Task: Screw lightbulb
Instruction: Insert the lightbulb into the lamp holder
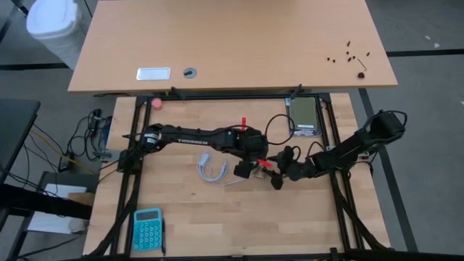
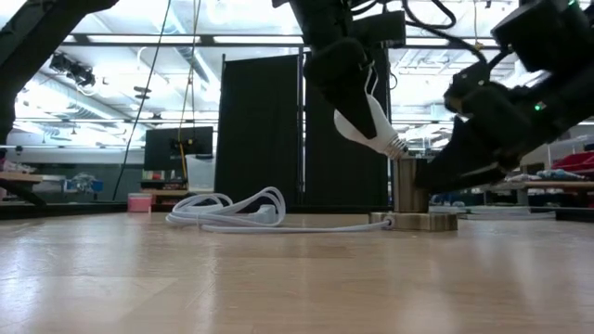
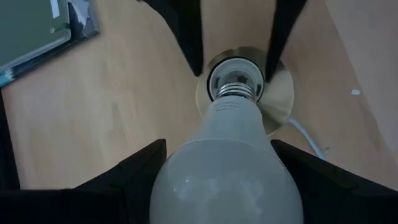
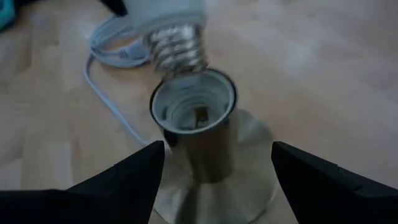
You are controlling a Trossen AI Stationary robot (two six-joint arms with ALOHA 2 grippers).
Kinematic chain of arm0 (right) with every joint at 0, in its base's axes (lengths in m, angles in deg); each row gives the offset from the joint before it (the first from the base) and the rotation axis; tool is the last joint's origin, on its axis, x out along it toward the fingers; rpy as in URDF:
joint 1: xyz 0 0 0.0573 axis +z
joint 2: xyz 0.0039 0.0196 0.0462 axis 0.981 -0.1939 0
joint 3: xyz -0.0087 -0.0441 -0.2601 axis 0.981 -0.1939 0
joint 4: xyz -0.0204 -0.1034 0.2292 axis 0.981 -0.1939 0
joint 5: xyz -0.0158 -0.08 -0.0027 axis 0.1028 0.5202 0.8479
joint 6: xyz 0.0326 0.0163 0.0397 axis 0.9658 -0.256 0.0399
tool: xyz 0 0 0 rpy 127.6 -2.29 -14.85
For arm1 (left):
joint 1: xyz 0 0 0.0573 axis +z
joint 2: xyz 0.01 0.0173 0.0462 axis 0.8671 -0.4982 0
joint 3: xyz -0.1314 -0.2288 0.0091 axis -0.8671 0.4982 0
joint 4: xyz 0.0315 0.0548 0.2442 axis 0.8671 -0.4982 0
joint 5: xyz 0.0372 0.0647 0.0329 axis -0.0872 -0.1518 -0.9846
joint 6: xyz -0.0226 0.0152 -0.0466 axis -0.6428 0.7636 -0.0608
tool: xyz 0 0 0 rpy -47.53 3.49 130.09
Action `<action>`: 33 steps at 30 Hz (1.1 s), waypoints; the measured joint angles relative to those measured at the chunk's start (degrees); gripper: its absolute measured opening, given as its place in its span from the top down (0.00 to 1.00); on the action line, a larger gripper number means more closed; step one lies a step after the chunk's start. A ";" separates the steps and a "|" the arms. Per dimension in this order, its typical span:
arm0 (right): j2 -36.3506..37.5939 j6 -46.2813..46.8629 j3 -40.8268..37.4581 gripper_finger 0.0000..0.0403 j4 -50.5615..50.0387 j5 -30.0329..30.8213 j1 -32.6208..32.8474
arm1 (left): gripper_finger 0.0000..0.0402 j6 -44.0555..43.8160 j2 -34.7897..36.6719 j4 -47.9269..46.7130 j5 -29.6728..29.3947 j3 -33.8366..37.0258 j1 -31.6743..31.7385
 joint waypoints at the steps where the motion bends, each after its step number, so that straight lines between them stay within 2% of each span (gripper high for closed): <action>1: -0.80 -0.49 0.15 0.23 0.54 -0.83 -0.25 | 0.30 -0.01 0.00 0.02 -0.04 0.00 0.10; 4: -2.65 -0.79 1.75 0.23 -0.64 -2.65 -0.34 | 0.30 -0.09 0.00 -0.04 -0.40 0.00 0.17; 7: -2.08 1.95 2.05 0.23 -5.40 -1.81 1.05 | 0.30 -0.07 0.00 -0.01 -1.26 0.00 0.17; 11: 0.59 6.32 2.05 0.23 -10.39 0.22 2.71 | 0.30 0.00 0.00 0.19 -1.26 0.00 0.17; 17: 2.43 11.73 2.05 0.23 -15.31 6.83 2.98 | 0.30 0.29 0.00 1.05 -1.24 0.00 0.17; 20: 2.32 12.19 2.07 0.23 -15.09 9.65 1.96 | 0.30 0.30 0.00 1.06 -1.24 0.00 0.17; 23: 2.08 12.11 2.07 0.23 -14.41 9.82 0.74 | 0.30 0.31 0.00 0.97 -1.24 0.00 0.19; 33: -3.17 6.28 2.15 0.23 -2.17 6.59 -2.09 | 0.30 0.37 0.02 -2.14 -1.17 0.00 0.17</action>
